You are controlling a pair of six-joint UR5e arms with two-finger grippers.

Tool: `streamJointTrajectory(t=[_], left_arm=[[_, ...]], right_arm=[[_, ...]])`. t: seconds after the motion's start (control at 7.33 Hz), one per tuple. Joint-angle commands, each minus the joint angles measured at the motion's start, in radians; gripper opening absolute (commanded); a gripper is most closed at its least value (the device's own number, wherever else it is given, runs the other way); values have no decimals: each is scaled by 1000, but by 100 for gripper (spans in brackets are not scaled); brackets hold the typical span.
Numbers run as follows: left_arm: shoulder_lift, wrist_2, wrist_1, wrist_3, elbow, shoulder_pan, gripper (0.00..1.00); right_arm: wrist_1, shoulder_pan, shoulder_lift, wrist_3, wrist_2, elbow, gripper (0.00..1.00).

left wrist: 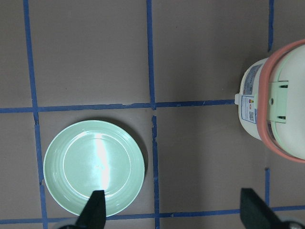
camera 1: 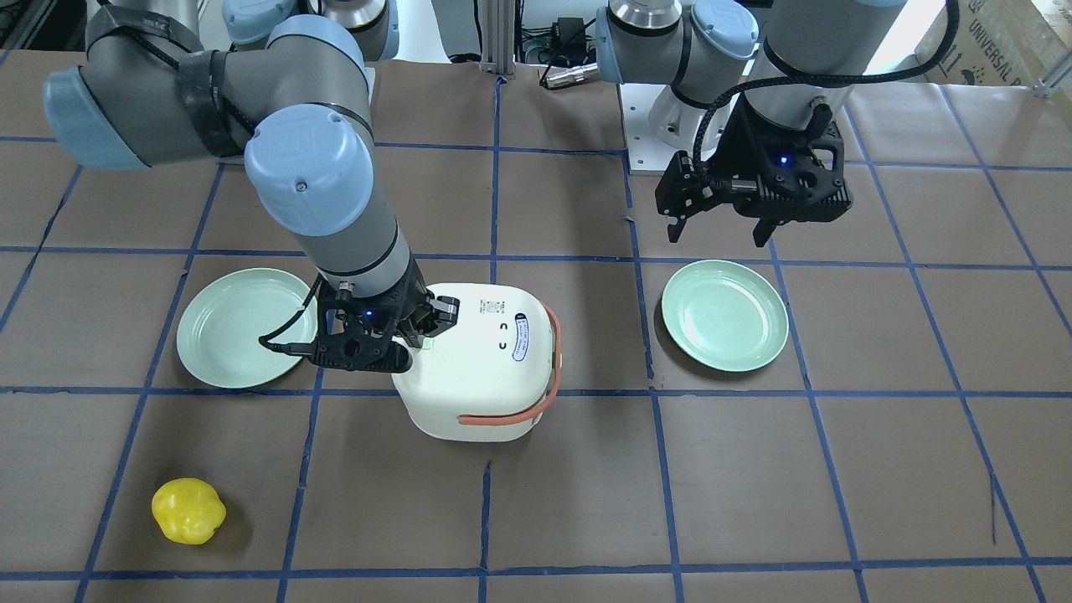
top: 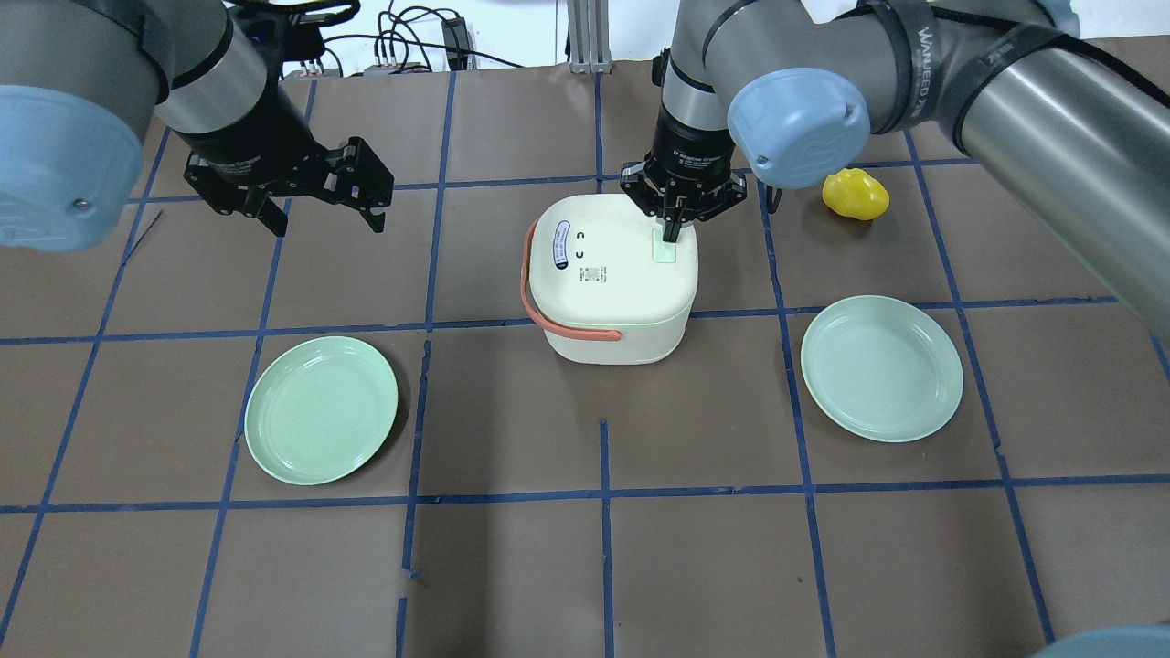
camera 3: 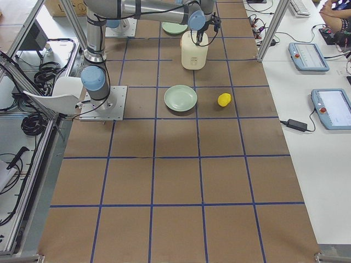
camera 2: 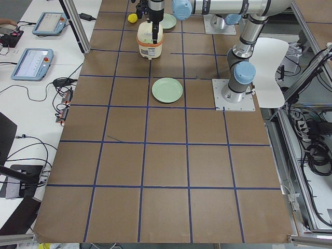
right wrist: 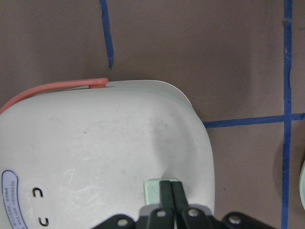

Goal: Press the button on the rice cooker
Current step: 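Press the green lid button with the closed right gripper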

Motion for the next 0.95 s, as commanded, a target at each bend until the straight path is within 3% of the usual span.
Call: streamJointTrajectory(t=[0.0, 0.82], left_arm=[[0, 1, 0, 0, 0, 0, 100], [0, 1, 0, 0, 0, 0, 100]], right_arm=[[-1, 0, 1, 0, 0, 0, 14], [-8, 12, 2, 3, 0, -5, 14]])
